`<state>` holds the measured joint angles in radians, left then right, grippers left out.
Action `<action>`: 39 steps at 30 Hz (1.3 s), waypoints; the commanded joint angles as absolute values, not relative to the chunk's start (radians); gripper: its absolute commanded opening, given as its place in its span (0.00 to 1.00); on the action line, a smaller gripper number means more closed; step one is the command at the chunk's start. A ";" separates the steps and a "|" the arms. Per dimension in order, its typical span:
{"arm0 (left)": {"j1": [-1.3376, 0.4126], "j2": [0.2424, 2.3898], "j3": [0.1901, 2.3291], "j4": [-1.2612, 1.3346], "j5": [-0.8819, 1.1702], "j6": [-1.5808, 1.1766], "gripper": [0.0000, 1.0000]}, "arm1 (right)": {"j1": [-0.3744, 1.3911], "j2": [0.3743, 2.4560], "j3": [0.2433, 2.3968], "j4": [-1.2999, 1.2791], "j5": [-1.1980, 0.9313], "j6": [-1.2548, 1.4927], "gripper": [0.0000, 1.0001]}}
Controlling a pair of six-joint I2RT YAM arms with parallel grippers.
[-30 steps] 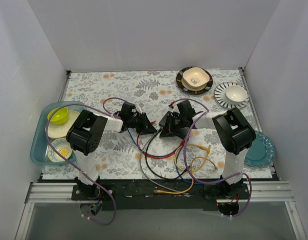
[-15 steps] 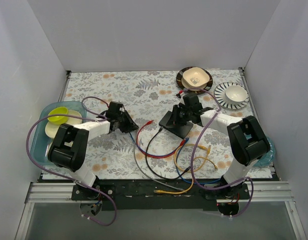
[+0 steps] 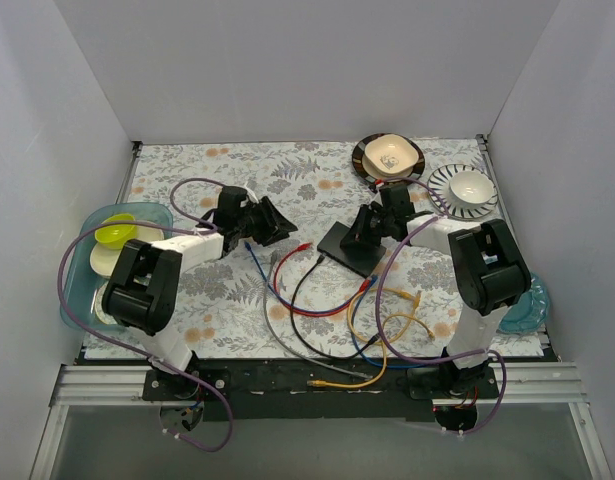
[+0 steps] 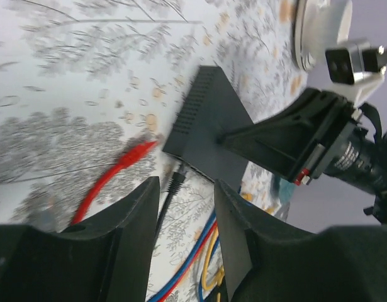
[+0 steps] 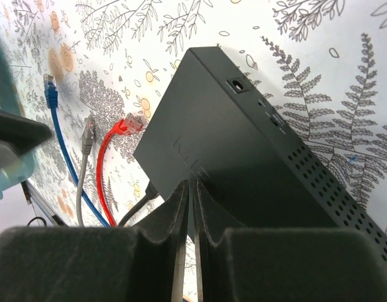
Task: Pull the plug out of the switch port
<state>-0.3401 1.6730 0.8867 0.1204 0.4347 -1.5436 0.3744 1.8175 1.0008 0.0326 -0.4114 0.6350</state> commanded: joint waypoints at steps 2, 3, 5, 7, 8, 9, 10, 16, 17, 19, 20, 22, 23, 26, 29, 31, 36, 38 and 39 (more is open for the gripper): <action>-0.432 1.804 0.946 0.207 0.612 -1.513 0.39 | 0.377 1.878 1.008 -0.032 -0.357 0.620 0.15; -0.439 1.818 0.943 0.213 0.615 -1.503 0.39 | 0.377 1.879 1.009 -0.034 -0.356 0.618 0.15; -0.451 1.836 0.950 0.207 0.621 -1.491 0.39 | 0.377 1.881 1.019 -0.044 -0.351 0.611 0.15; -0.453 1.859 0.963 0.186 0.626 -1.471 0.39 | 0.376 1.881 1.025 -0.051 -0.348 0.607 0.15; -0.454 1.867 0.965 0.178 0.617 -1.465 0.39 | 0.376 1.882 1.026 -0.052 -0.348 0.606 0.15; -0.454 1.879 0.968 0.172 0.614 -1.460 0.39 | 0.376 1.882 1.026 -0.051 -0.348 0.606 0.15; -0.454 1.888 0.972 0.166 0.612 -1.454 0.39 | 0.376 1.882 1.026 -0.048 -0.350 0.607 0.15; -0.463 1.965 1.015 0.147 0.592 -1.451 0.39 | 0.376 1.887 1.022 -0.052 -0.353 0.606 0.15; -0.466 1.974 1.023 0.146 0.591 -1.451 0.38 | 0.376 1.888 1.022 -0.052 -0.354 0.603 0.15; -0.469 1.993 1.043 0.143 0.581 -1.451 0.37 | 0.376 1.890 1.020 -0.055 -0.356 0.600 0.15; -0.471 2.011 1.049 0.143 0.578 -1.453 0.36 | 0.374 1.891 1.020 -0.055 -0.354 0.598 0.15; -0.474 2.025 1.066 0.138 0.578 -1.454 0.35 | 0.376 1.890 1.023 -0.060 -0.353 0.594 0.15; -0.479 2.032 1.069 0.135 0.575 -1.453 0.34 | 0.374 1.891 1.025 -0.064 -0.353 0.589 0.15; -0.482 2.034 1.068 0.127 0.560 -1.437 0.31 | 0.371 1.897 1.035 -0.074 -0.354 0.583 0.15; -0.486 2.034 1.065 0.121 0.561 -1.416 0.29 | 0.367 1.902 1.046 -0.077 -0.359 0.577 0.15; -0.491 2.029 1.063 0.117 0.561 -1.395 0.29 | 0.364 1.905 1.054 -0.078 -0.362 0.575 0.15; -0.518 2.014 1.058 0.097 0.557 -1.333 0.30 | 0.364 1.913 1.057 -0.078 -0.368 0.575 0.15; -0.525 2.008 1.051 0.084 0.549 -1.312 0.30 | 0.364 1.914 1.055 -0.077 -0.368 0.577 0.15; -0.526 2.006 1.046 0.081 0.542 -1.309 0.30 | 0.364 1.914 1.054 -0.077 -0.368 0.575 0.15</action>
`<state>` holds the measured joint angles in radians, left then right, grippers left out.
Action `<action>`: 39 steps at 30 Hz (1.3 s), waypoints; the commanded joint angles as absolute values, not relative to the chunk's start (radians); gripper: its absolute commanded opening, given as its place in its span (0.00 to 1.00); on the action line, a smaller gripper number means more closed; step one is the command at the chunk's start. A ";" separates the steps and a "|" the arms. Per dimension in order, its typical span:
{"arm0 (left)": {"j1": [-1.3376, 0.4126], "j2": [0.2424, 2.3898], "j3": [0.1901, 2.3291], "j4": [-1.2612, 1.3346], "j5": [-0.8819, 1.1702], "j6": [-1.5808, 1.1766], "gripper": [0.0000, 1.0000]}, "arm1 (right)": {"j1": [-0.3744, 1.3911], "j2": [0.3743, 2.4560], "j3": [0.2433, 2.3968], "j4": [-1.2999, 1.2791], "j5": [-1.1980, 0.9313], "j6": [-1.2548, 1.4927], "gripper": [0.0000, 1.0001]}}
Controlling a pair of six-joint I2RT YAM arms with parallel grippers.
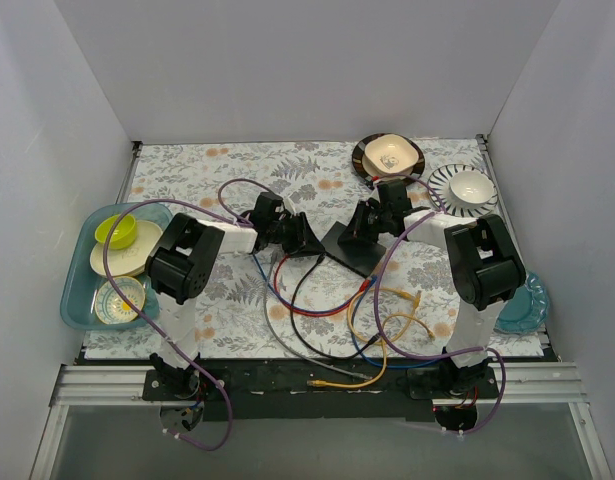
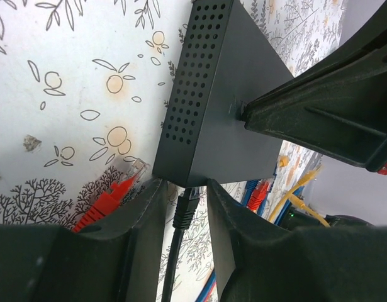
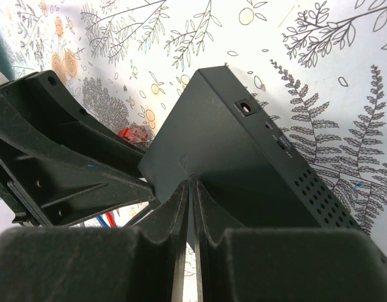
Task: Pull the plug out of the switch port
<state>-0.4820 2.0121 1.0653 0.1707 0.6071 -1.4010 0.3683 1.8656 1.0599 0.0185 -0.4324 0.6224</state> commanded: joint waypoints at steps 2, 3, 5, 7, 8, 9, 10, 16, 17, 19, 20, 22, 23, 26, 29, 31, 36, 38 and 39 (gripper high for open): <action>-0.526 2.006 1.043 0.077 0.538 -1.307 0.30 | 0.364 1.914 1.051 -0.074 -0.368 0.575 0.15; -0.528 2.006 1.042 0.075 0.540 -1.308 0.30 | 0.364 1.916 1.051 -0.074 -0.367 0.575 0.15; -0.528 2.009 1.042 0.072 0.540 -1.307 0.27 | 0.362 1.914 1.049 -0.072 -0.370 0.575 0.15; -0.529 2.013 1.042 0.068 0.542 -1.302 0.24 | 0.362 1.916 1.051 -0.072 -0.370 0.575 0.15; -0.531 2.019 1.043 0.064 0.541 -1.301 0.22 | 0.362 1.916 1.051 -0.072 -0.371 0.575 0.15; -0.531 2.020 1.045 0.061 0.541 -1.298 0.19 | 0.362 1.916 1.051 -0.072 -0.371 0.575 0.15; -0.532 2.022 1.048 0.057 0.541 -1.292 0.17 | 0.361 1.916 1.051 -0.072 -0.371 0.575 0.15; -0.541 2.037 1.057 0.035 0.520 -1.276 0.10 | 0.362 1.916 1.051 -0.072 -0.370 0.577 0.15; -0.543 2.040 1.060 0.032 0.519 -1.272 0.11 | 0.362 1.916 1.049 -0.074 -0.371 0.577 0.15; -0.545 2.045 1.061 0.018 0.520 -1.266 0.21 | 0.362 1.914 1.048 -0.074 -0.367 0.575 0.15; -0.545 2.045 1.060 0.012 0.520 -1.259 0.27 | 0.362 1.914 1.048 -0.075 -0.367 0.575 0.15; -0.545 2.034 1.051 0.006 0.511 -1.253 0.30 | 0.362 1.913 1.048 -0.075 -0.364 0.575 0.15; -0.545 2.030 1.045 0.006 0.503 -1.244 0.33 | 0.361 1.913 1.046 -0.075 -0.365 0.574 0.14; -0.545 2.014 1.020 0.006 0.479 -1.239 0.34 | 0.361 1.914 1.048 -0.074 -0.364 0.575 0.14; -0.545 2.023 1.023 -0.018 0.483 -1.244 0.33 | 0.362 1.919 1.049 -0.071 -0.367 0.577 0.15; -0.546 2.034 1.040 -0.020 0.491 -1.252 0.26 | 0.361 1.921 1.051 -0.071 -0.370 0.577 0.14; -0.546 2.042 1.054 -0.021 0.492 -1.249 0.09 | 0.362 1.914 1.049 -0.074 -0.368 0.575 0.14; -0.546 2.040 1.052 -0.025 0.498 -1.250 0.04 | 0.362 1.914 1.046 -0.074 -0.368 0.575 0.15; -0.546 2.042 1.051 -0.023 0.500 -1.249 0.02 | 0.362 1.913 1.045 -0.072 -0.368 0.575 0.14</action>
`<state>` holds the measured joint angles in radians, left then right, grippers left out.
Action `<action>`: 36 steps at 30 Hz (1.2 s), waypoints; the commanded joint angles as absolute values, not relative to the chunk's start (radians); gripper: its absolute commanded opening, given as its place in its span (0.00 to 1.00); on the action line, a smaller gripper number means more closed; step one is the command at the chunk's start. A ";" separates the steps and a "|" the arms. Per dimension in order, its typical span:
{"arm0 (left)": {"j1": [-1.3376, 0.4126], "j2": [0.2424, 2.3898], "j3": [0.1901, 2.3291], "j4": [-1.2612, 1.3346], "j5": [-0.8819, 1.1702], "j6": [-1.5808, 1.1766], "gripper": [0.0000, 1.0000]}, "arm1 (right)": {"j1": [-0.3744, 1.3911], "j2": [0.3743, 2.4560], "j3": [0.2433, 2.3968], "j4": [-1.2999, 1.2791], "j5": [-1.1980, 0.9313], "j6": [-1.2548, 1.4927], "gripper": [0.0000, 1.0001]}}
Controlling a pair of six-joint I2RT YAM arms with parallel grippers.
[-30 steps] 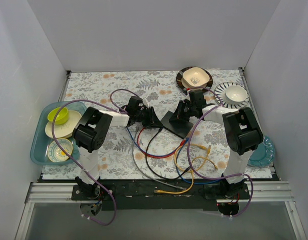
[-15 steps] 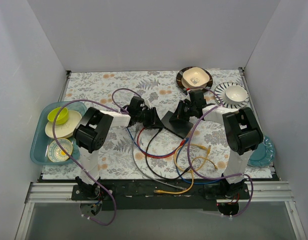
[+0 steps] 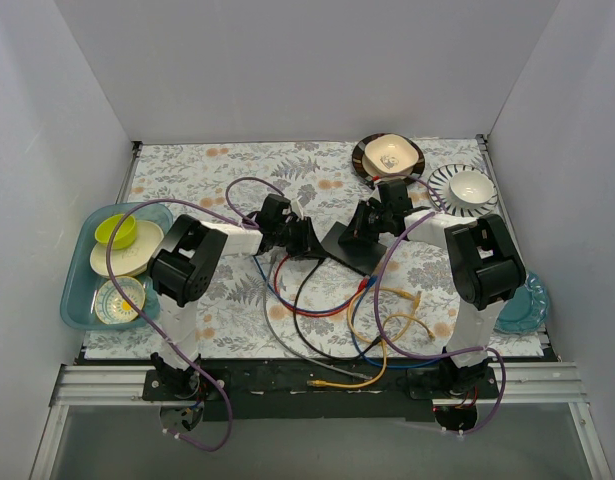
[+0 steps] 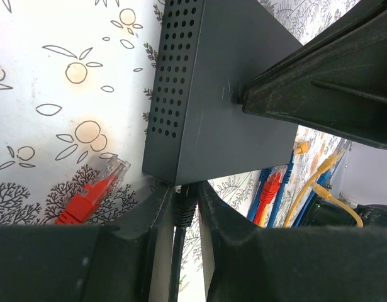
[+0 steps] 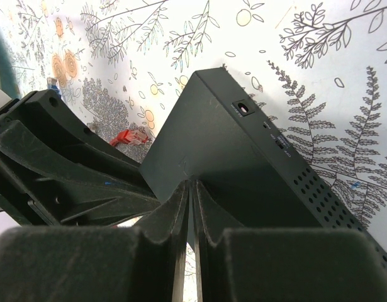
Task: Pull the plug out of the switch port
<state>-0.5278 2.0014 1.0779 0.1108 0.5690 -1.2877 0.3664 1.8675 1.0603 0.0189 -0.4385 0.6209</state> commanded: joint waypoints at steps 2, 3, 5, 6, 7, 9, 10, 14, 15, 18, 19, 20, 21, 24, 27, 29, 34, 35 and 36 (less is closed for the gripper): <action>-0.546 2.042 1.045 -0.021 0.506 -1.255 0.00 | 0.360 1.914 1.043 -0.071 -0.367 0.574 0.14; -0.546 2.042 1.045 -0.018 0.514 -1.255 0.00 | 0.362 1.914 1.043 -0.071 -0.368 0.575 0.14; -0.546 2.039 1.039 -0.018 0.521 -1.258 0.00 | 0.362 1.917 1.045 -0.066 -0.368 0.575 0.15; -0.546 2.036 1.032 -0.018 0.531 -1.256 0.00 | 0.362 1.919 1.046 -0.067 -0.370 0.577 0.15; -0.546 2.031 1.026 -0.018 0.534 -1.258 0.00 | 0.362 1.922 1.046 -0.066 -0.368 0.577 0.14; -0.546 2.008 0.999 -0.018 0.535 -1.259 0.00 | 0.362 1.925 1.045 -0.066 -0.368 0.577 0.15; -0.546 2.000 0.990 -0.018 0.537 -1.258 0.00 | 0.362 1.927 1.043 -0.061 -0.368 0.578 0.14; -0.546 1.951 0.936 -0.028 0.551 -1.252 0.00 | 0.362 1.930 1.034 -0.058 -0.368 0.580 0.14; -0.548 1.945 0.918 -0.034 0.554 -1.250 0.00 | 0.362 1.931 1.032 -0.057 -0.368 0.580 0.14; -0.546 1.913 0.902 -0.044 0.561 -1.247 0.00 | 0.360 1.933 1.029 -0.055 -0.365 0.577 0.14; -0.546 1.905 0.893 -0.046 0.564 -1.249 0.00 | 0.359 1.936 1.029 -0.055 -0.364 0.575 0.14; -0.548 1.898 0.890 -0.048 0.566 -1.250 0.00 | 0.360 1.936 1.029 -0.055 -0.362 0.575 0.14; -0.546 1.887 0.890 -0.051 0.568 -1.250 0.00 | 0.359 1.939 1.031 -0.058 -0.362 0.572 0.14; -0.546 1.833 0.890 -0.077 0.528 -1.264 0.00 | 0.357 1.936 1.029 -0.060 -0.359 0.574 0.14; -0.535 1.734 0.856 -0.127 0.341 -1.330 0.00 | 0.354 1.907 1.019 -0.064 -0.334 0.571 0.14; -0.503 1.645 0.844 -0.175 0.240 -1.402 0.00 | 0.356 1.891 1.016 -0.069 -0.328 0.568 0.14; -0.414 1.526 0.874 -0.369 -0.046 -1.520 0.00 | 0.360 1.793 1.000 -0.087 -0.304 0.569 0.14; -0.407 1.511 0.880 -0.389 -0.061 -1.526 0.00 | 0.364 1.773 1.000 -0.100 -0.292 0.566 0.15; -0.402 1.506 0.900 -0.402 -0.075 -1.538 0.00 | 0.370 1.731 1.009 -0.112 -0.282 0.557 0.17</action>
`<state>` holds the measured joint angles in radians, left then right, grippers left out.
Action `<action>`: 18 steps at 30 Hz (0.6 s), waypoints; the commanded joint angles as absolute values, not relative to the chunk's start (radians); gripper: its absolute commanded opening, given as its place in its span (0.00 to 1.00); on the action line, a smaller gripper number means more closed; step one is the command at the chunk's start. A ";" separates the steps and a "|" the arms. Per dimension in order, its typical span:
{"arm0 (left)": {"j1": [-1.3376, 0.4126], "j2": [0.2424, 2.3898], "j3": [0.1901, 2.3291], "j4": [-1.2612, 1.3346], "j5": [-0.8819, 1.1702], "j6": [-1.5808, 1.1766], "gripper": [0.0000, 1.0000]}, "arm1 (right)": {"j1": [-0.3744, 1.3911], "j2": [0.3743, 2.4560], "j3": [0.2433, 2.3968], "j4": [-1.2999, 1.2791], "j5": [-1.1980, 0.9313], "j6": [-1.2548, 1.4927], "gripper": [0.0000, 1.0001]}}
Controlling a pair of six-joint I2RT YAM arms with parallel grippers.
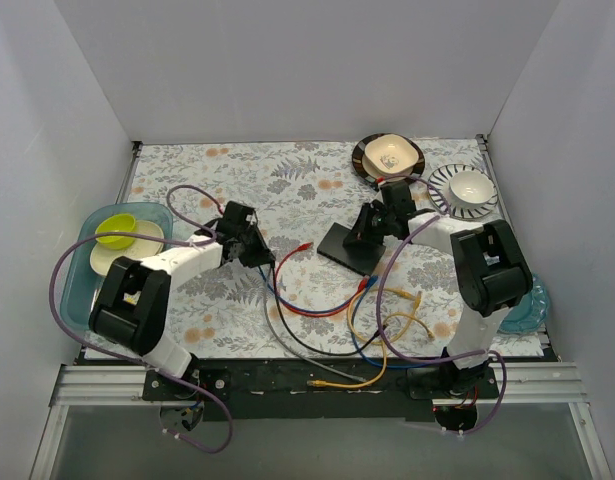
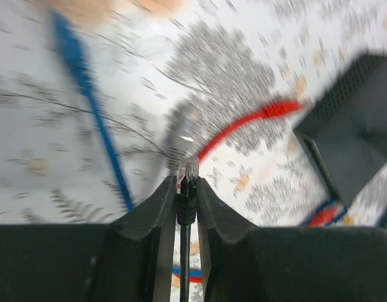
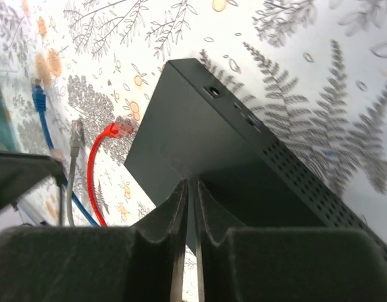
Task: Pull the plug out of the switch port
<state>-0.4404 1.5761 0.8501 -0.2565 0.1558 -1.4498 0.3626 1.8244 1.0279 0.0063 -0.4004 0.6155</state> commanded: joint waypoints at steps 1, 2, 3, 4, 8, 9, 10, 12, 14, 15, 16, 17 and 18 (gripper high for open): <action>-0.397 1.505 0.910 -0.411 -0.095 -1.543 0.00 | 0.373 1.708 1.017 -0.133 -0.259 0.551 0.23; -0.397 1.497 0.916 -0.410 -0.094 -1.543 0.02 | 0.377 1.683 1.026 -0.173 -0.243 0.543 0.27; -0.397 1.490 0.929 -0.407 -0.092 -1.548 0.08 | 0.382 1.630 1.043 -0.202 -0.223 0.534 0.30; -0.397 1.479 0.931 -0.399 -0.087 -1.546 0.15 | 0.385 1.600 1.048 -0.225 -0.177 0.519 0.35; -0.397 1.414 0.919 -0.324 -0.090 -1.560 0.47 | 0.384 1.447 1.014 -0.325 -0.063 0.506 0.44; -0.396 1.407 0.916 -0.322 -0.089 -1.575 0.58 | 0.383 1.384 0.996 -0.337 -0.052 0.503 0.44; -0.393 1.410 0.916 -0.321 -0.083 -1.595 0.61 | 0.383 1.355 0.944 -0.341 -0.049 0.502 0.44; -0.391 1.420 0.916 -0.333 -0.057 -1.623 0.64 | 0.385 1.278 0.895 -0.360 -0.049 0.497 0.44; -0.396 1.416 0.902 -0.330 -0.013 -1.660 0.65 | 0.385 1.232 0.836 -0.396 -0.031 0.479 0.42; -0.412 1.408 0.899 -0.316 0.009 -1.655 0.65 | 0.384 1.180 0.815 -0.423 -0.017 0.469 0.41; -0.431 1.396 0.897 -0.293 0.053 -1.643 0.63 | 0.385 1.149 0.777 -0.429 -0.014 0.463 0.39; -0.458 1.391 0.903 -0.258 0.090 -1.608 0.59 | 0.385 1.116 0.755 -0.436 -0.011 0.462 0.39; -0.533 1.390 0.914 -0.243 0.103 -1.592 0.58 | 0.385 1.056 0.741 -0.440 -0.009 0.463 0.38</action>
<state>-0.4072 1.4467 0.8967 -0.3237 -0.0063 -1.6192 0.3836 1.1751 0.8097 -0.3443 -0.0578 0.4950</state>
